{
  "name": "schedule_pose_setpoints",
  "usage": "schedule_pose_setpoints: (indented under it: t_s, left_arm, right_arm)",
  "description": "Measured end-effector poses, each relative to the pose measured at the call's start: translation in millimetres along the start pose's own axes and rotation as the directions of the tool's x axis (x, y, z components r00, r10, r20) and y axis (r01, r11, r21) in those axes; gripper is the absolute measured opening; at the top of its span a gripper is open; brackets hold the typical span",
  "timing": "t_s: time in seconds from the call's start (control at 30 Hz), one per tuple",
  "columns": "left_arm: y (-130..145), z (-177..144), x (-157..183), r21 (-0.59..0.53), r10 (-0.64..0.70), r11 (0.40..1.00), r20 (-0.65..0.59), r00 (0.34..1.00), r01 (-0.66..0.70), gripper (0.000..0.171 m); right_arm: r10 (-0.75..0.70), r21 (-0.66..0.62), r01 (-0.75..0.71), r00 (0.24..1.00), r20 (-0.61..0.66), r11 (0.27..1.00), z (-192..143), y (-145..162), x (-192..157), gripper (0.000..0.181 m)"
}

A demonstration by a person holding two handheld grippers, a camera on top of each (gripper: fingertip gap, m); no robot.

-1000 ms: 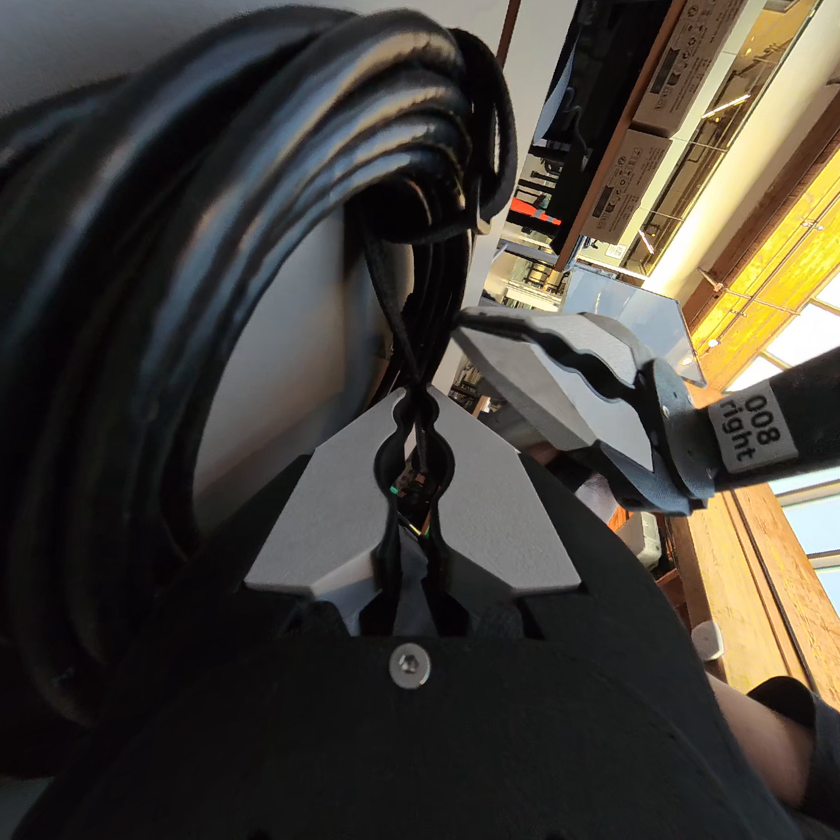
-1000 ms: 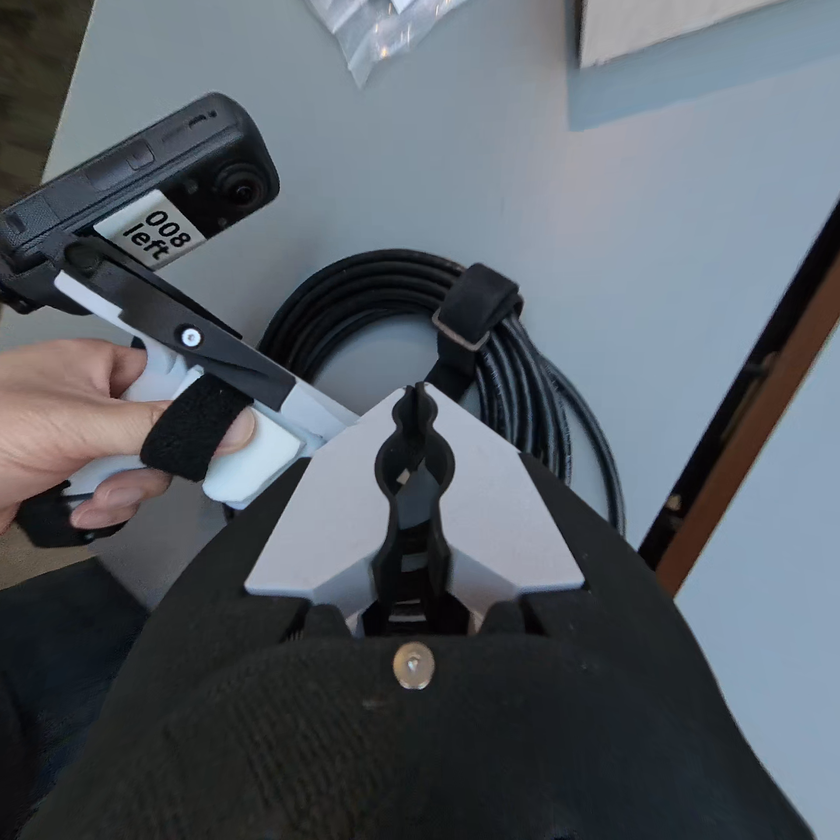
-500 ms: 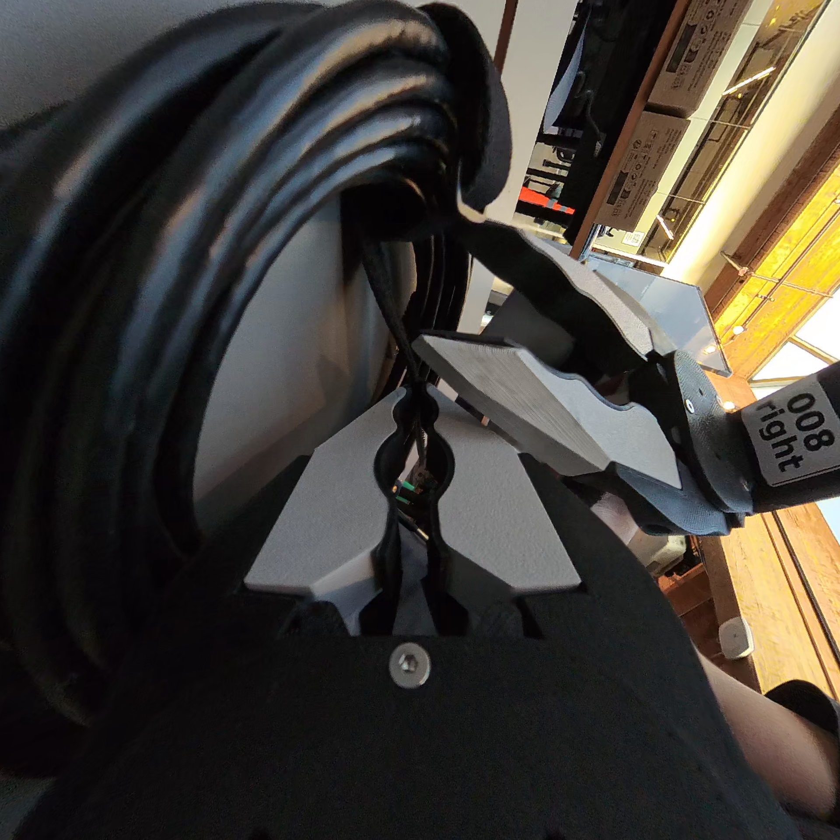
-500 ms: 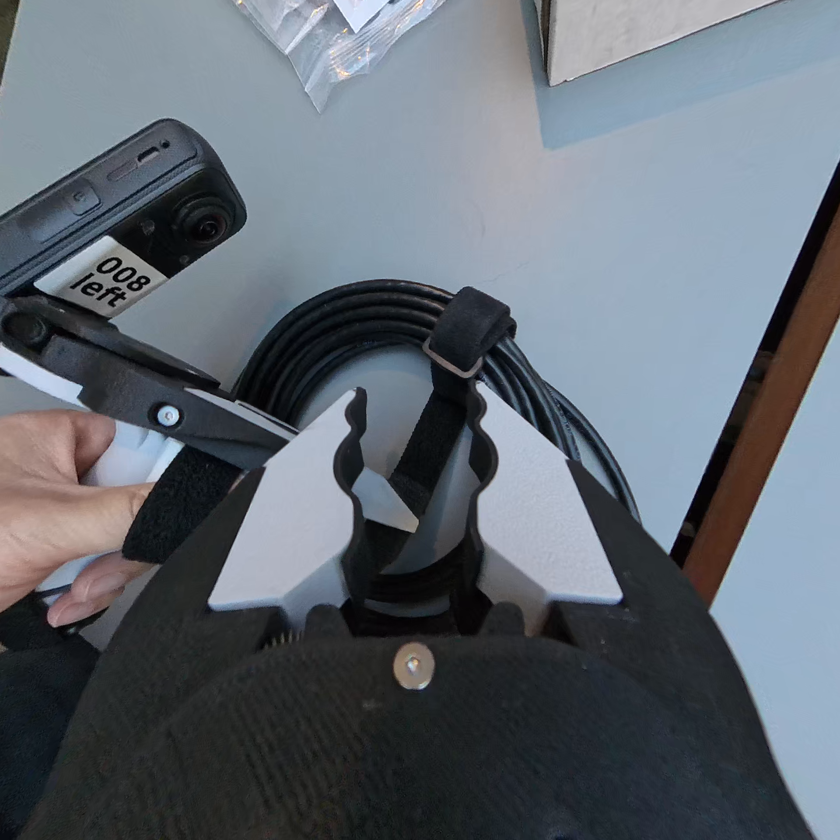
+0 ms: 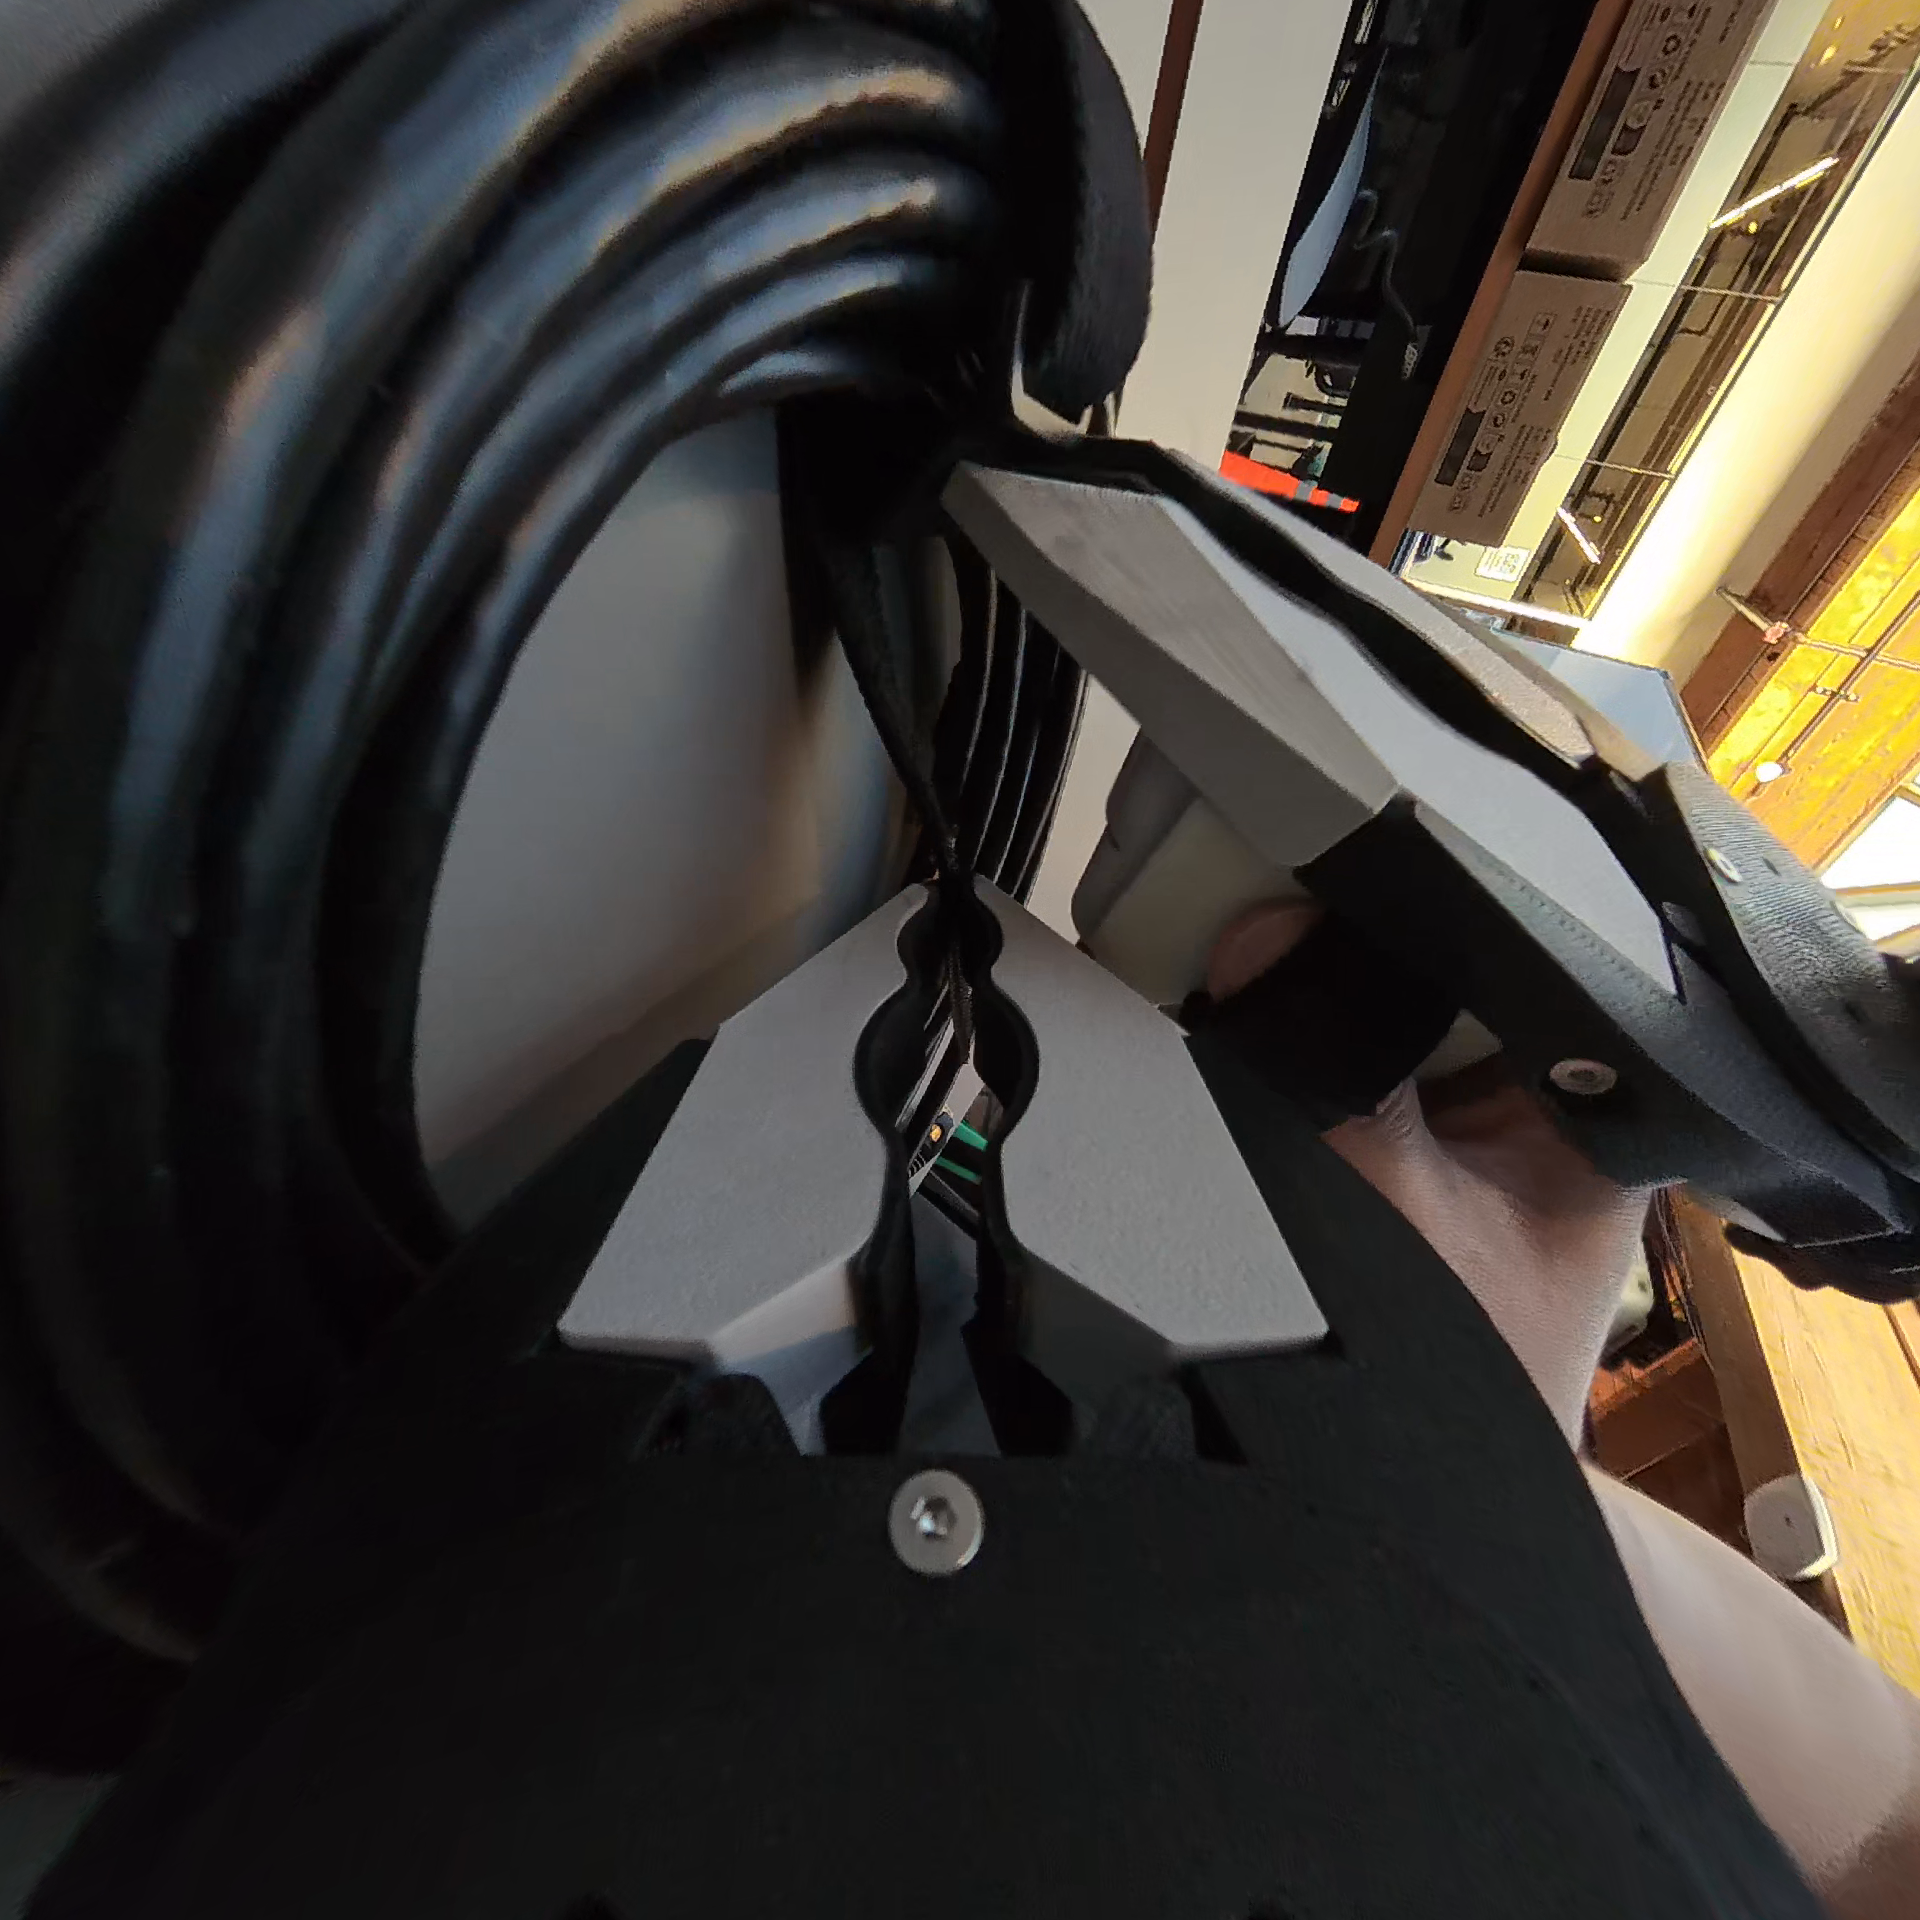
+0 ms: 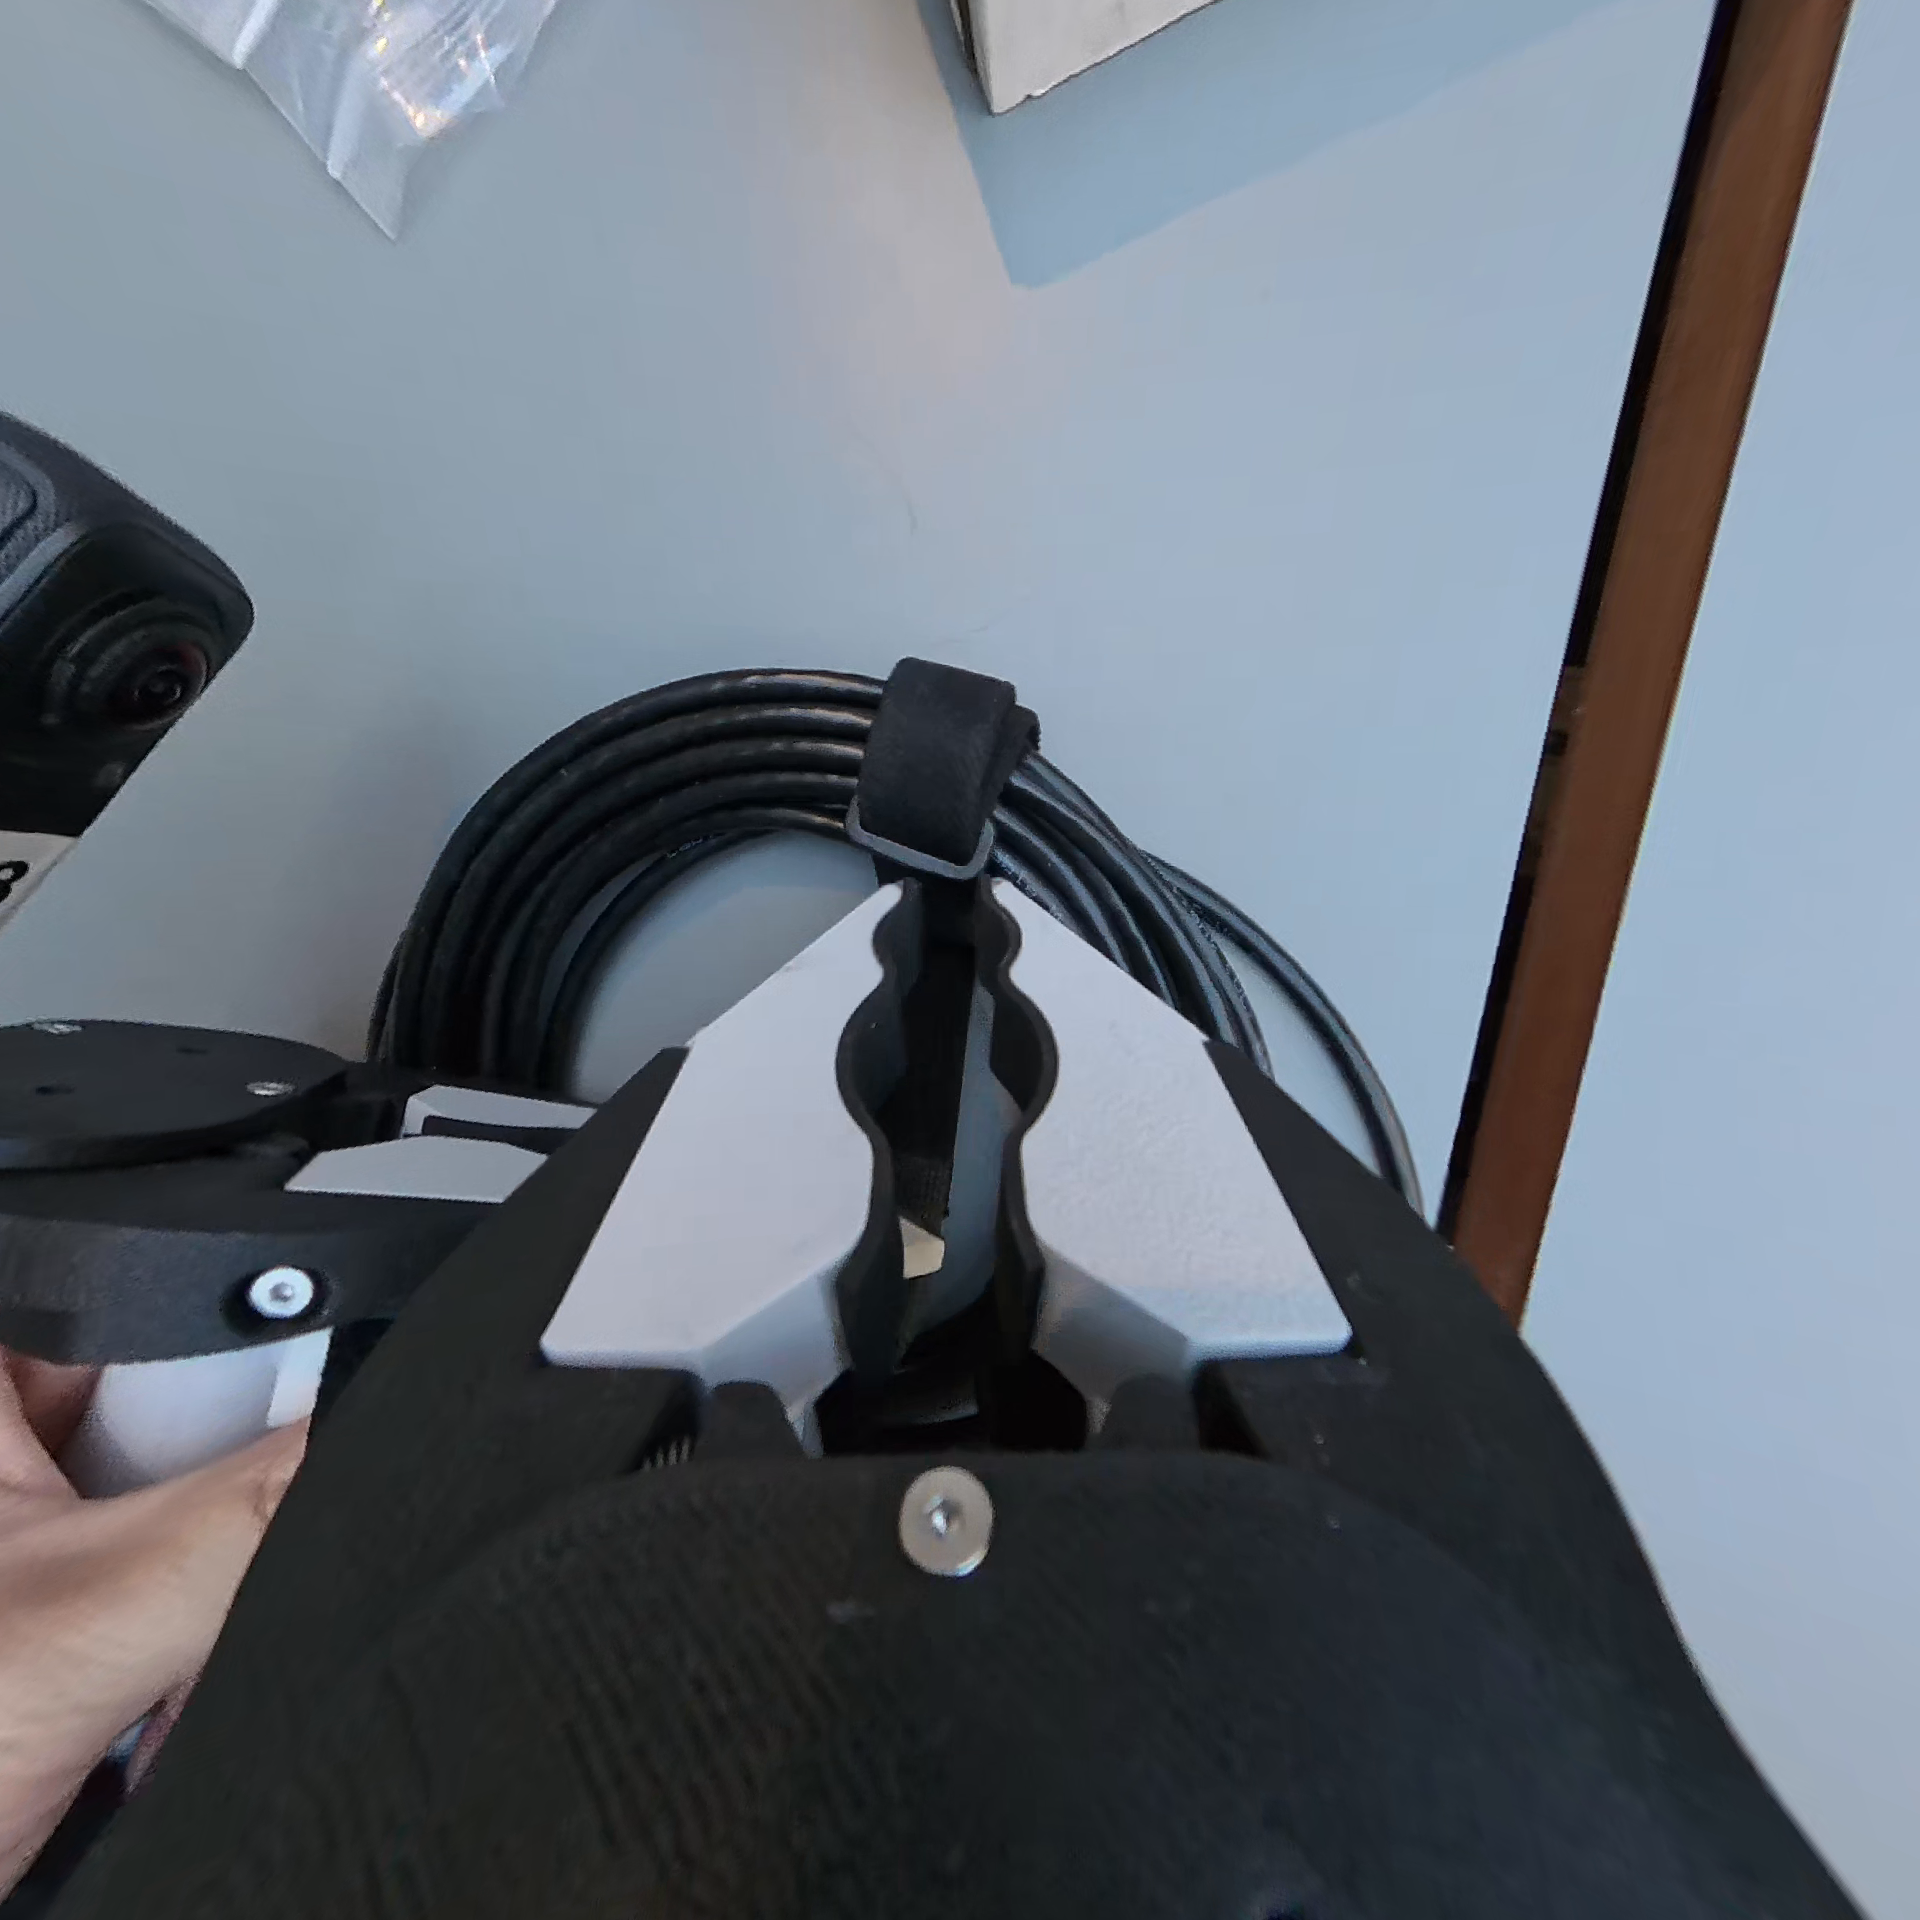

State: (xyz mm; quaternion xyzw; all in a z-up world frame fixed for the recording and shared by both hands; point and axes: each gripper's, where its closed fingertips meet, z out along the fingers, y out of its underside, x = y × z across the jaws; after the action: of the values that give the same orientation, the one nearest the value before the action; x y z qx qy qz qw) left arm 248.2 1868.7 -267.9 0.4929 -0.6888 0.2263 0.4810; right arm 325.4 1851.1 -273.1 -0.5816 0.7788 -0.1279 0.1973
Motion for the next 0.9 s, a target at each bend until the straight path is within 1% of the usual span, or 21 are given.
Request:
schedule_pose_setpoints:
  t_s: [0.03, 0.1, 0.2, 0.23, 0.27, 0.3, 0.43, 0.5, 0.6, 0.67, 0.8, 0.9]
  left_arm:
    - [-0.7, 0.1, 0.0, 0.005, -0.004, 1.0, -0.001, 1.0, 0.004, 0.0]
    - [-1.3, 0.5, -0.8, 0.006, -0.012, 1.0, -0.003, 1.0, 0.012, 0.0]
    - [-1.7, 0.2, -0.4, 0.011, -0.019, 1.0, -0.009, 1.0, 0.019, 0.0]
    - [-1.8, 0.4, -0.4, 0.014, -0.019, 1.0, -0.007, 1.0, 0.019, 0.0]
    - [-1.9, 0.9, -0.2, 0.017, -0.018, 1.0, -0.006, 1.0, 0.018, 0.0]
    - [-2.0, 1.4, -0.1, 0.021, -0.016, 1.0, -0.004, 1.0, 0.016, 0.0]
    - [-2.6, 2.1, -2.2, 0.047, -0.014, 0.999, 0.009, 1.0, 0.014, 0.0]
    - [-3.8, 1.8, -1.6, 0.057, -0.015, 0.998, 0.007, 1.0, 0.014, 0.0]
    - [-4.5, 2.2, -0.5, 0.057, -0.001, 0.998, 0.011, 1.0, 0.001, 0.0]
    - [-4.9, 2.4, -1.0, 0.06, 0.002, 0.998, 0.013, 1.0, -0.003, 0.0]
    - [-4.4, 3.0, -3.2, 0.054, 0.006, 0.999, 0.013, 1.0, -0.006, 0.0]
    - [-3.0, 3.3, -4.1, 0.043, 0.015, 0.999, 0.018, 1.0, -0.016, 0.0]
  right_arm:
    - [0.039, 0.007, -0.039, 0.999, 0.021, 0.999, 0.0, -0.7, -0.2, 0.006]
    - [0.114, 0.008, -0.114, 0.991, 0.068, 0.993, -0.4, -1.6, -0.9, 0.005]
    - [0.176, -0.013, -0.176, 0.976, 0.129, 0.984, -1.5, 0.1, -3.0, 0.007]
    - [0.213, -0.022, -0.212, 0.966, 0.145, 0.977, -2.1, 0.1, -4.7, 0.011]
    - [0.246, -0.03, -0.244, 0.956, 0.16, 0.969, -2.8, -1.4, -8.0, 0.019]
    - [0.254, -0.036, -0.252, 0.955, 0.151, 0.967, -2.8, -2.8, -9.8, 0.024]
    - [0.163, -0.05, -0.161, 0.986, 0.036, 0.986, 1.7, -5.6, -8.0, 0.021]
    - [0.142, -0.049, -0.141, 0.99, 0.003, 0.989, 3.6, -6.0, -5.3, 0.016]
    - [0.089, -0.061, -0.089, 0.996, -0.011, 0.994, 5.4, -6.0, -3.8, 0.015]
    - [0.097, -0.056, -0.097, 0.995, -0.007, 0.994, 5.3, -6.2, -3.6, 0.013]
    - [0.147, -0.065, -0.143, 0.988, 0.054, 0.987, 3.7, -7.0, -4.8, 0.01]
    - [0.223, -0.075, -0.216, 0.968, 0.113, 0.974, 0.2, -11.7, -5.2, 0.005]
